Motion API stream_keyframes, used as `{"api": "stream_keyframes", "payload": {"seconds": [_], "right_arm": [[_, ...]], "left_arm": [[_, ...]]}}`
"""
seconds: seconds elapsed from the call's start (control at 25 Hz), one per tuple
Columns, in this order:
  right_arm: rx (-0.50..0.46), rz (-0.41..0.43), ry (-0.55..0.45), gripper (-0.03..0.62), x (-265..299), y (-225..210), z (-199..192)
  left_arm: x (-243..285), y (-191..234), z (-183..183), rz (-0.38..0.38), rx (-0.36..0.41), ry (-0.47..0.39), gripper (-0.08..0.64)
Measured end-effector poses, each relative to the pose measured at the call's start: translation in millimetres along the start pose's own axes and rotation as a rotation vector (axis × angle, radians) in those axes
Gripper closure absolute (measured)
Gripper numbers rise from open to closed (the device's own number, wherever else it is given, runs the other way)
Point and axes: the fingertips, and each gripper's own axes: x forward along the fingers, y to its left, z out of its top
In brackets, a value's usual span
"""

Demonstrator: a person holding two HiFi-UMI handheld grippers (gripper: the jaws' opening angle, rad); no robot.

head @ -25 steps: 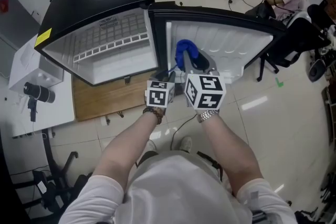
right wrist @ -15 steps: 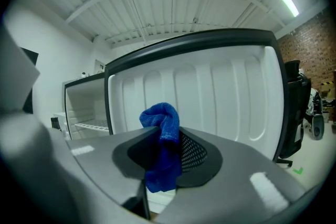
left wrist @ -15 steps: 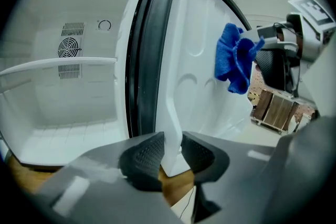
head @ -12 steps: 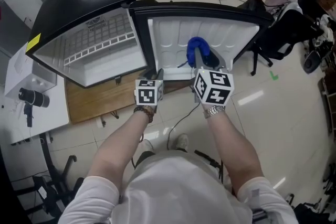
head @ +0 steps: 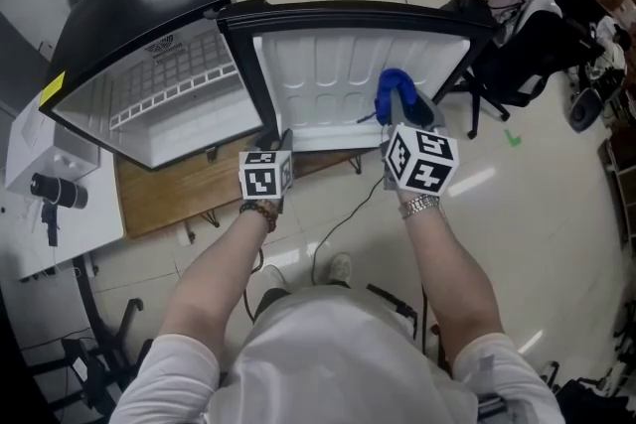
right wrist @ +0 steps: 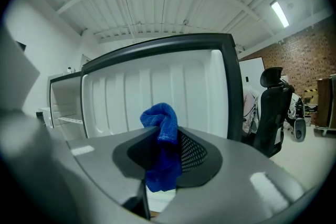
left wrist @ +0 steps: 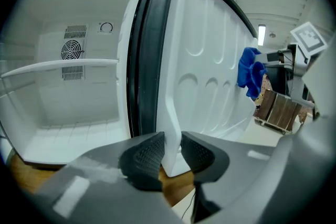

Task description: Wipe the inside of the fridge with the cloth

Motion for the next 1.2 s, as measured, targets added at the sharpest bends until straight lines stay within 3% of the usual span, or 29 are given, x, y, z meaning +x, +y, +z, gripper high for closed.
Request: {"api": "stream_keyframes", "payload": {"seconds": [0.52,0.76,0.88,1.2], "right_arm": [[0.006,-0.092,0.000,0.499,-10.6,-57.0,1.9],[0.028,-0.081,-0.016,0.499,-19.6,-59.5,6.3],[0.036,-0.030,-0.025,0.499,-25.8,-37.8,6.4],[0.014,0.218,0.042,0.499,-5.1,86.8,-35.8]], "left_arm": [[0.3,0.8,0.6,0.027,-0.014,-0.009,0.462],[-1.0,-0.3,0.3,0.031,-0.027,-0.008,0.463],[-2.7,-2.4,0.8,0.018,-0.031,-0.012,0.463],[-13.5,-8.2,0.1,-0.026,-0.022,-0.018,0.463]]}}
